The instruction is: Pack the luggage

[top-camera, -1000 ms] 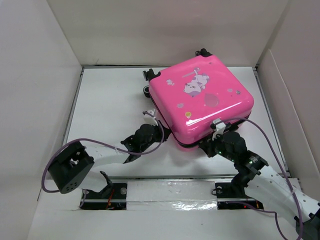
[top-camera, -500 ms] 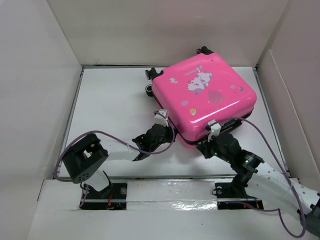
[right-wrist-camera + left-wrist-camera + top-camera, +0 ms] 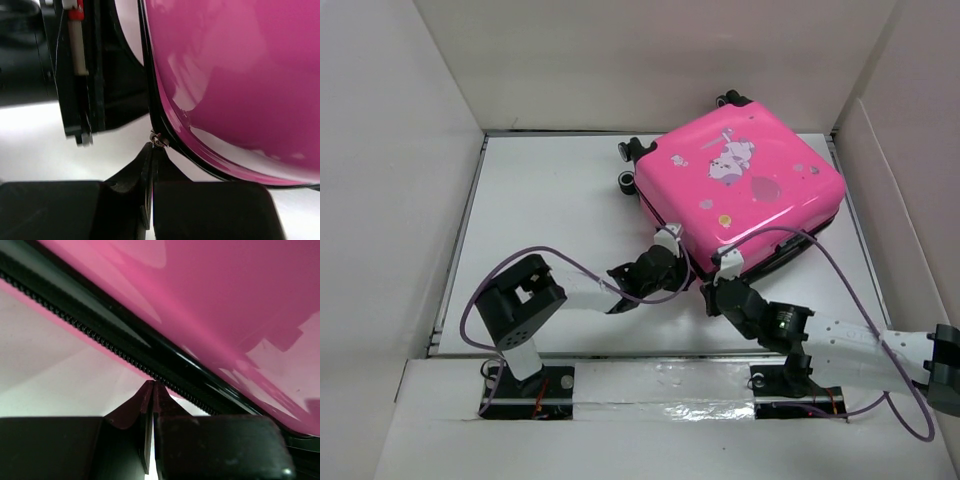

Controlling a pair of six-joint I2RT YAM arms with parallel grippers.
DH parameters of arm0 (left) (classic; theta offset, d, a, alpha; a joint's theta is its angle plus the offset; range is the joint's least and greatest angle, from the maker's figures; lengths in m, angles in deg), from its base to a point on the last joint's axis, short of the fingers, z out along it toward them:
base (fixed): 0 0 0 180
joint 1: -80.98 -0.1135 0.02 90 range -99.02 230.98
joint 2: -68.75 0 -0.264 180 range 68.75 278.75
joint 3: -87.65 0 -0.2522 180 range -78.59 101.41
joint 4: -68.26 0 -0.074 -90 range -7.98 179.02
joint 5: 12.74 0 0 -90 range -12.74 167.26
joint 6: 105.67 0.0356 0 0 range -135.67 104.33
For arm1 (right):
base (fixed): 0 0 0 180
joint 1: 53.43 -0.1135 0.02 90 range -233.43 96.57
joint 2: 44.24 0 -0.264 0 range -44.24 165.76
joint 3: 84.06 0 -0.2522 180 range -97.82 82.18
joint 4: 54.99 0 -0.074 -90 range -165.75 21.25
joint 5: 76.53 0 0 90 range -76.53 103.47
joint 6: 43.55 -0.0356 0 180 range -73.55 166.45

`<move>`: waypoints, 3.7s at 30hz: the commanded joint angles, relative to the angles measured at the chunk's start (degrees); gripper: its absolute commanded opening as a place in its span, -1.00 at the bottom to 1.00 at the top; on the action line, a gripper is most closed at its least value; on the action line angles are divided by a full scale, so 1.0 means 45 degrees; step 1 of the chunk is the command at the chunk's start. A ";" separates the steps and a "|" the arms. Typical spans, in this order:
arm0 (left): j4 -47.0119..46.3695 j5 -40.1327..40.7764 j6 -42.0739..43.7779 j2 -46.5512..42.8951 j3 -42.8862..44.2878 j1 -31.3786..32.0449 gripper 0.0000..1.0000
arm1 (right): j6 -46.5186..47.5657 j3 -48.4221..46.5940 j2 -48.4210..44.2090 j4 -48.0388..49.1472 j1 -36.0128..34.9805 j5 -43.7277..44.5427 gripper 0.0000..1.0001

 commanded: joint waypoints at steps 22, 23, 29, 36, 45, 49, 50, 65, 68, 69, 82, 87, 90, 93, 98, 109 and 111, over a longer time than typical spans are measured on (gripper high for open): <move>0.1619 -0.2302 -0.2250 -0.0977 0.4344 -0.8352 0.75 | -0.1414 0.0890 -0.3377 0.2787 0.0673 -0.0429 -1.00; 0.2105 -0.2321 -0.2152 -0.0523 0.4891 -0.8352 0.75 | -0.1414 0.0929 -0.3318 0.2807 0.0673 -0.0449 -1.00; 0.3590 -0.3141 -0.1937 0.2269 0.8643 -0.8587 0.80 | -0.1375 0.1027 -0.3357 0.2807 0.0791 -0.0585 -1.00; 0.4473 -0.3532 -0.2112 0.4031 1.0948 -0.8587 0.80 | -0.1160 0.1027 -0.3162 0.3060 0.0791 -0.0839 -1.00; 0.3616 -0.4158 -0.3418 0.5380 1.1403 -0.8587 0.33 | -0.1179 0.1105 -0.2751 0.3276 0.0791 -0.1211 -1.00; 0.2737 -0.4235 -0.3908 0.5497 1.1186 -0.8587 -0.39 | -0.1160 0.1183 -0.3082 0.3120 0.0791 -0.1055 -1.00; 0.2310 -0.4332 -0.3967 0.5556 1.1128 -0.8703 -0.55 | -0.1141 0.1183 -0.3161 0.3042 0.0791 -0.0938 -1.00; 0.1486 -0.5078 -0.3598 0.5013 0.9568 -0.8977 0.39 | -0.0848 0.0910 -0.3513 0.2319 0.0908 -0.0957 -1.00; 0.1388 -0.4665 -0.3304 0.4562 0.8960 -0.8977 0.84 | -0.0848 0.1007 -0.3435 0.2513 0.0908 -0.1073 -1.00; 0.1407 -0.4762 -0.3246 0.4521 0.8940 -0.8977 0.87 | -0.0828 0.1027 -0.3377 0.2630 0.0908 -0.1093 -1.00; -0.0679 -0.5427 -0.6171 0.4676 0.8843 -0.8509 0.56 | -0.0809 0.1125 -0.2927 0.3002 0.0908 -0.1367 -1.00; -0.2730 -0.5525 -0.8067 0.5263 0.8473 -0.8391 0.33 | -0.0867 0.1261 -0.3103 0.3061 0.0908 -0.1367 -1.00; -0.4019 -0.5194 -0.9004 0.5204 0.7789 -0.8391 -0.10 | -0.0848 0.1262 -0.3064 0.3061 0.0908 -0.1347 -1.00; -0.5717 -0.4921 -1.0351 0.5263 0.7087 -0.8391 -0.89 | -0.0828 0.1281 -0.2908 0.3158 0.1025 -0.1367 -1.00; -0.7904 -0.4316 -1.0864 0.4914 0.5818 -0.8546 -1.00 | -0.0750 0.1164 -0.3004 0.2925 0.1141 -0.1269 -1.00; -0.9588 -0.2402 -0.6455 -0.0045 -0.1870 -0.9040 -1.00 | 0.1064 0.0327 -0.3358 0.2553 0.4596 -0.4119 -1.00; -0.9744 -0.1973 -0.5923 -0.1178 -0.2852 -0.8570 -1.00 | 0.1649 -0.0065 -0.3221 0.2359 0.5631 -0.4645 -1.00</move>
